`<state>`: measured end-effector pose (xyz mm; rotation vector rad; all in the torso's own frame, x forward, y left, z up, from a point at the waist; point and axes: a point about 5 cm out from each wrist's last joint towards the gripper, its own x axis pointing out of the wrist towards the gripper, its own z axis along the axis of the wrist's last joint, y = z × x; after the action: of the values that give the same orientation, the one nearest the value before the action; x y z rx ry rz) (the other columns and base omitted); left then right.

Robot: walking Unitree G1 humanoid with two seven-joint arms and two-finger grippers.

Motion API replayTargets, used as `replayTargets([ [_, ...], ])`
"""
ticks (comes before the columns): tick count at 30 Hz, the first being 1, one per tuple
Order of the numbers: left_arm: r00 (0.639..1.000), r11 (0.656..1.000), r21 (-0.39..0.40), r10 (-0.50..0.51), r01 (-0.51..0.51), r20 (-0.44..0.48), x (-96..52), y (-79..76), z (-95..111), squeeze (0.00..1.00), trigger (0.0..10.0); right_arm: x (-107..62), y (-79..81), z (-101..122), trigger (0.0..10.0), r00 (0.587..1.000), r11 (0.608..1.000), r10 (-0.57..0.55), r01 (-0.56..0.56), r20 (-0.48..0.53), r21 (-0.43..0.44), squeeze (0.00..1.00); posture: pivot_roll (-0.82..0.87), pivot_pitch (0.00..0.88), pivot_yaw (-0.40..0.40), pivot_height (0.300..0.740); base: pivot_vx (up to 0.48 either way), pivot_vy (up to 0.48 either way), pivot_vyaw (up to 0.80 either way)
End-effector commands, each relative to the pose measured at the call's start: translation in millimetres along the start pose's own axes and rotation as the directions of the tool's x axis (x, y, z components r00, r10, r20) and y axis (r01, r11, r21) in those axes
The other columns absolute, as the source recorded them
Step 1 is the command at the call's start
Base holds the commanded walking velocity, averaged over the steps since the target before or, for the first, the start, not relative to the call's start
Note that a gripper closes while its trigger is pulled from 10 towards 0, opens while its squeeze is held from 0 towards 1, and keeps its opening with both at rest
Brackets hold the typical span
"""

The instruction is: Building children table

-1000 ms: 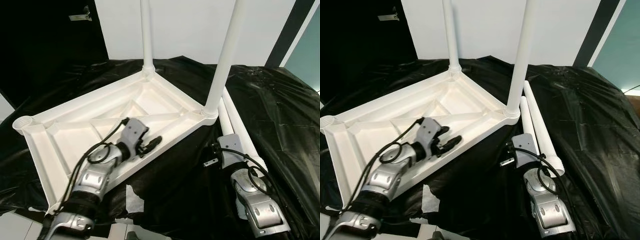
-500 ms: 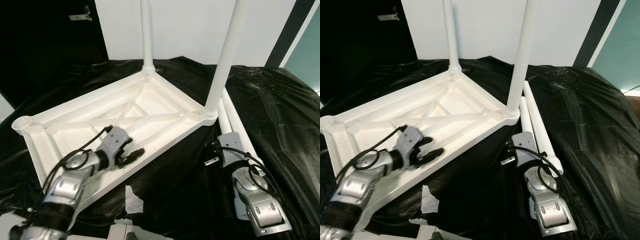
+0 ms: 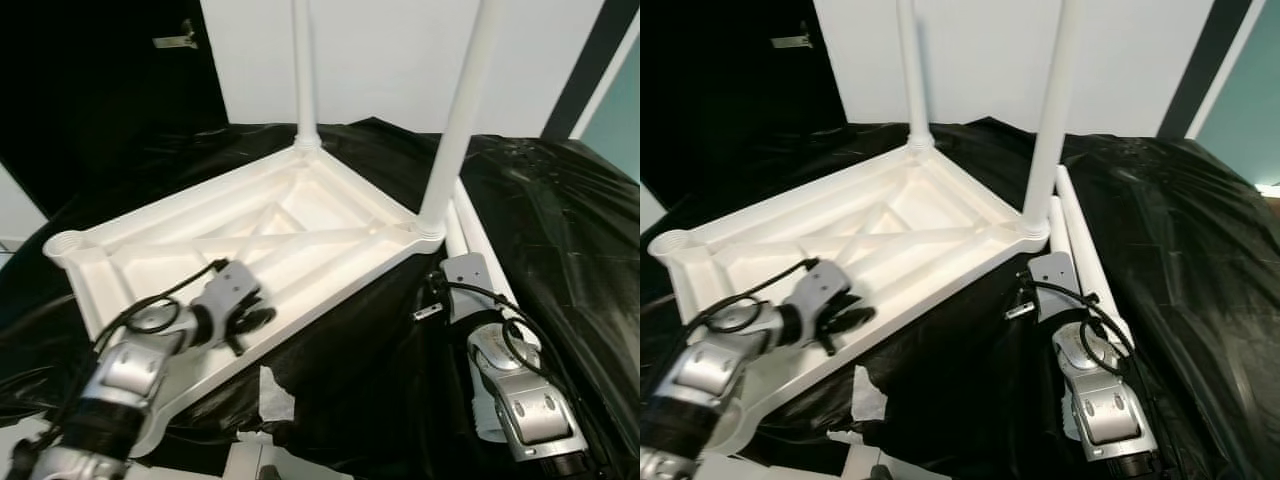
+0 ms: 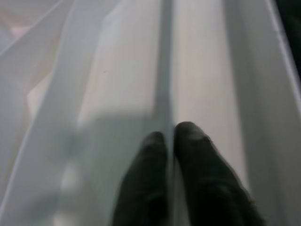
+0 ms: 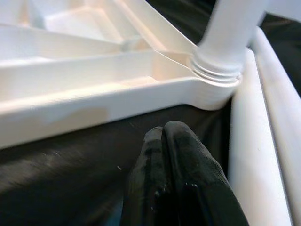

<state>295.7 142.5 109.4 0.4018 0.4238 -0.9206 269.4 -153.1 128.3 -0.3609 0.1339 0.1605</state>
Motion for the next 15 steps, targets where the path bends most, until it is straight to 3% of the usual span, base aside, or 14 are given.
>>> replayTargets([
  [1,0.997,0.997,-0.077,-0.025,0.019,-0.069,20.1,-17.4,-15.4,0.00,0.0,-0.1,-2.8,3.5,10.0,1.000,1.000,-0.012,0.012,0.008,0.015,0.00,0.01,0.000,0.004,0.740,0.000,0.000,0.00],
  [3,0.996,0.977,-0.193,0.080,-0.088,-0.050,36.7,-14.9,-10.6,0.00,0.0,0.1,-2.9,4.7,10.0,1.000,1.000,-0.014,0.013,0.013,0.019,0.00,0.00,0.000,0.005,0.740,0.000,0.000,0.00],
  [5,0.992,0.963,-0.238,0.115,-0.123,-0.049,42.2,-14.2,-8.9,0.00,0.0,0.2,-2.8,5.1,10.0,1.000,1.000,-0.014,0.013,0.014,0.021,0.00,0.00,0.000,0.005,0.740,0.000,0.000,0.00],
  [6,0.983,0.926,-0.331,0.179,-0.183,-0.043,53.0,-13.1,-5.7,0.00,0.0,0.4,-1.8,5.8,10.0,1.000,1.000,-0.010,0.010,0.016,0.021,0.00,0.00,0.000,0.006,0.740,0.000,0.000,0.00],
  [7,0.983,0.926,-0.331,0.179,-0.183,-0.043,53.0,-13.1,-5.7,0.00,0.0,0.4,-1.8,5.8,10.0,1.000,1.000,-0.010,0.010,0.016,0.021,0.00,0.00,0.000,0.006,0.740,0.000,0.000,0.00],
  [11,0.957,0.858,-0.433,0.287,-0.276,-0.041,68.1,-10.5,0.0,0.00,0.0,0.5,0.9,7.0,10.0,1.000,1.000,0.004,-0.004,0.020,0.021,0.00,-0.01,0.000,0.007,0.740,0.000,0.000,0.00],
  [15,0.945,0.832,-0.461,0.326,-0.308,-0.042,74.6,-9.2,3.9,0.00,0.0,0.5,1.8,7.7,10.0,1.000,1.000,0.010,-0.010,0.021,0.021,0.00,-0.01,0.000,0.007,0.740,0.000,0.000,0.00],
])
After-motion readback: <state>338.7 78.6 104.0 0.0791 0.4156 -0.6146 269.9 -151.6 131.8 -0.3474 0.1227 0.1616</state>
